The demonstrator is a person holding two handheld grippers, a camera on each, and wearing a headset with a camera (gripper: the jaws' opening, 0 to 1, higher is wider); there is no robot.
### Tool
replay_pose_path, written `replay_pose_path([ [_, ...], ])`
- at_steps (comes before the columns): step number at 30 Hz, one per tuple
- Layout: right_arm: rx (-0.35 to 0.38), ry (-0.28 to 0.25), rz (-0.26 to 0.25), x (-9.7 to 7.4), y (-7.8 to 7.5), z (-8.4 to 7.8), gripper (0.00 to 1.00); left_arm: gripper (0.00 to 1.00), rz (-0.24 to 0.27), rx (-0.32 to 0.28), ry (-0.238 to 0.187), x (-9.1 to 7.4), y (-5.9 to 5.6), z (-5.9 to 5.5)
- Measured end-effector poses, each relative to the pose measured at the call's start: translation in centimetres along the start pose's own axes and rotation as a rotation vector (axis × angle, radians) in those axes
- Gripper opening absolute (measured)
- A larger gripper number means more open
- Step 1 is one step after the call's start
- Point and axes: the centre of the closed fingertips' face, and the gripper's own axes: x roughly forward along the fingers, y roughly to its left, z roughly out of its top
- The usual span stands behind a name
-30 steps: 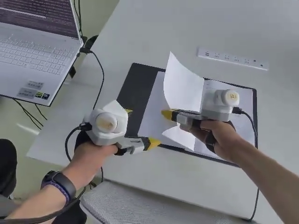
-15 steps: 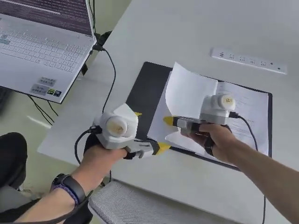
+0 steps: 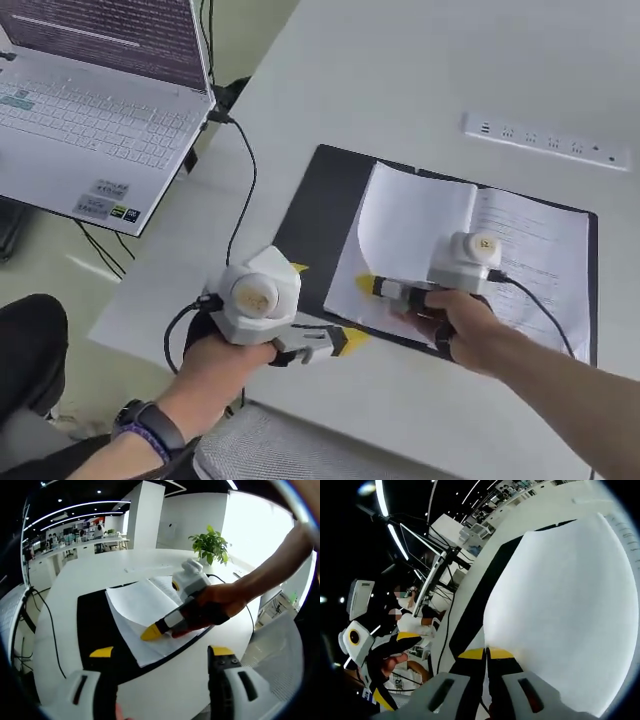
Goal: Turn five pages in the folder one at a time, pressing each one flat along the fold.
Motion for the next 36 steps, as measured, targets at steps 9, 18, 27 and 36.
replay_pose_path([
  [9,-0.001,-0.004,-0.004,0.3,-0.7,0.2,0.0,0.73,-0.007,0.002,0.003,0.3,-0.6,0.1],
  [18,-0.004,-0.018,0.011,-0.1,0.7,-0.1,0.12,0.71,-0.012,0.011,0.013,0.6,-0.2,0.3],
  [27,-0.043,-0.045,0.043,-1.7,1.2,0.8,0.29,0.65,-0.009,-0.004,0.011,1.7,0.2,0.8],
  [36,-0.116,-0.113,0.04,-5.7,1.3,3.3,0.32,0.52,-0.009,-0.002,0.009,3.3,0.5,1.6],
])
